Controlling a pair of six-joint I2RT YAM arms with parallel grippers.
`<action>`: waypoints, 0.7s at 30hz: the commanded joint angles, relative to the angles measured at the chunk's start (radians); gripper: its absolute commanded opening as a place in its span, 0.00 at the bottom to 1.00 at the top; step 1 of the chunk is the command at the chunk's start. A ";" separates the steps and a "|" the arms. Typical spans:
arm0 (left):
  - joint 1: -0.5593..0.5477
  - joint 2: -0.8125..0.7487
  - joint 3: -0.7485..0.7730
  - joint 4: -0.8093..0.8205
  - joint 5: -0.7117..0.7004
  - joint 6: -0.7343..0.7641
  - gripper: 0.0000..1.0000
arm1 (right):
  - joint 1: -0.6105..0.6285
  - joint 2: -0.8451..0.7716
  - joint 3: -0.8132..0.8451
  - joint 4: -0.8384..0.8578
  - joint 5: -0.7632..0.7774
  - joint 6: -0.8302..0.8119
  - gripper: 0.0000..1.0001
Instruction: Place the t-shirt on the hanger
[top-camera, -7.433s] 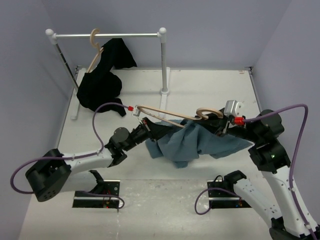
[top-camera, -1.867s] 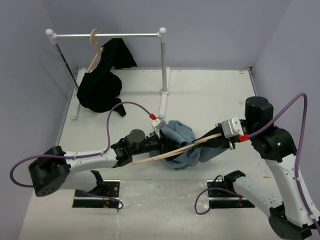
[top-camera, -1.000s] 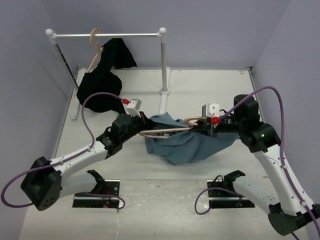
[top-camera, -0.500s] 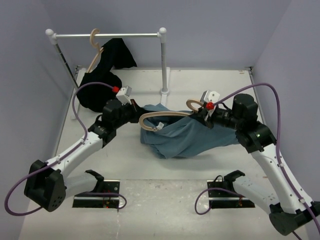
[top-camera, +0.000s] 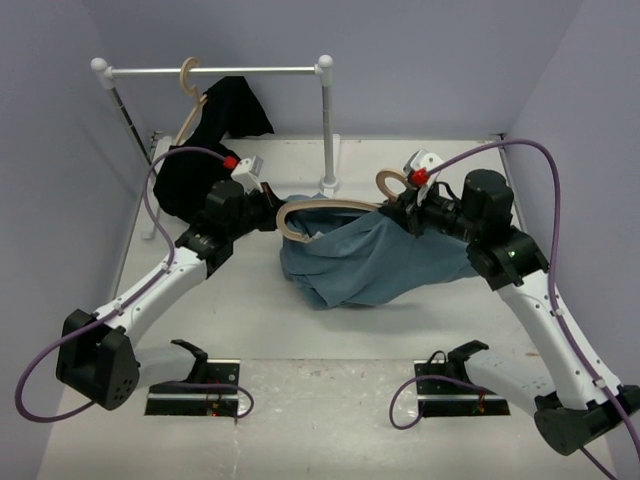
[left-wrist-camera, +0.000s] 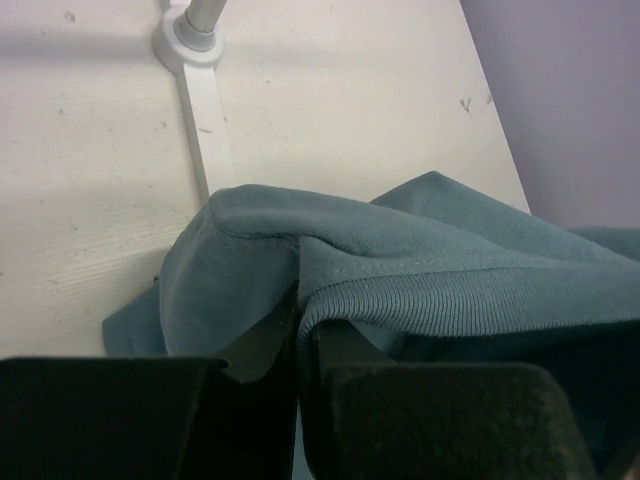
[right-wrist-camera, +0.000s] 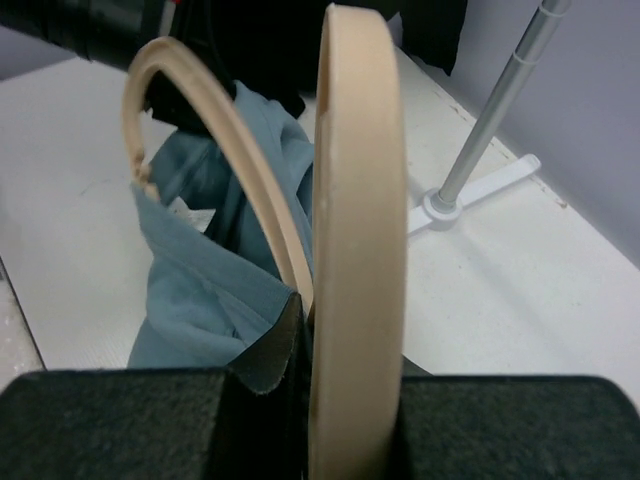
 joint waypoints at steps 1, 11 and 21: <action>-0.002 0.020 0.034 0.079 0.065 -0.004 0.11 | -0.018 0.000 -0.016 0.210 -0.006 0.115 0.00; 0.003 0.033 0.041 0.098 0.005 -0.046 0.00 | -0.018 -0.017 -0.035 0.151 -0.071 0.003 0.00; 0.097 0.171 0.186 0.010 0.045 -0.037 0.00 | -0.018 -0.085 -0.047 0.034 -0.066 -0.055 0.00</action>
